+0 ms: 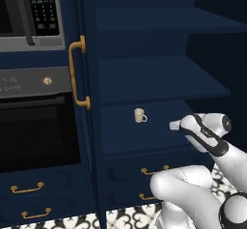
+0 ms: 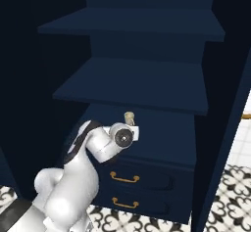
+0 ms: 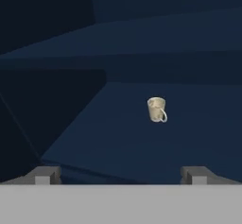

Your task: Gather all objects into one cabinet and sort the glasses and bowls to opposite sides.

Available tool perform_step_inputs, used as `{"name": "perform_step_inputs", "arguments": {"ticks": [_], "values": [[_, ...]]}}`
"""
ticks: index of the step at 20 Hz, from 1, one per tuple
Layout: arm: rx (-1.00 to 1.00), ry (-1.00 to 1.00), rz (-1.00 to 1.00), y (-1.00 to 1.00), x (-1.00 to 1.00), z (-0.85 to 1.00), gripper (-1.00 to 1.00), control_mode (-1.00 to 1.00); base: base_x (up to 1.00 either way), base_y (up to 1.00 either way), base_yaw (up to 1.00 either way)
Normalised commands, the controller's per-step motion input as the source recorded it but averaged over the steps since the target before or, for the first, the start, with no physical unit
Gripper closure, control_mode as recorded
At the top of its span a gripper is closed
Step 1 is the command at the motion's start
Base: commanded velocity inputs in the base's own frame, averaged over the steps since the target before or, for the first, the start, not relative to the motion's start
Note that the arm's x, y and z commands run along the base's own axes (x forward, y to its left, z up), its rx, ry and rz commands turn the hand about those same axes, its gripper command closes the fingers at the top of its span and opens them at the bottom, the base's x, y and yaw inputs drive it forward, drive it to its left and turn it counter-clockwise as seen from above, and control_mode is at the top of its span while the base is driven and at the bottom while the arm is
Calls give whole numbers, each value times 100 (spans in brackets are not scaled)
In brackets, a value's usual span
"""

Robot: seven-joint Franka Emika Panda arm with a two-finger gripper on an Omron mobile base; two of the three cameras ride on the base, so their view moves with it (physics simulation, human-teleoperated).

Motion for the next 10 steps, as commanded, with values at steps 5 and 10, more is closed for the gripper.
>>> {"name": "perform_step_inputs", "arguments": {"ticks": [5,10], "values": [[5,0,8,-25,77,-39,-100,-100,0,0,0],[6,-2,4,-12,68,-27,-100,-100,0,0,0]]}}
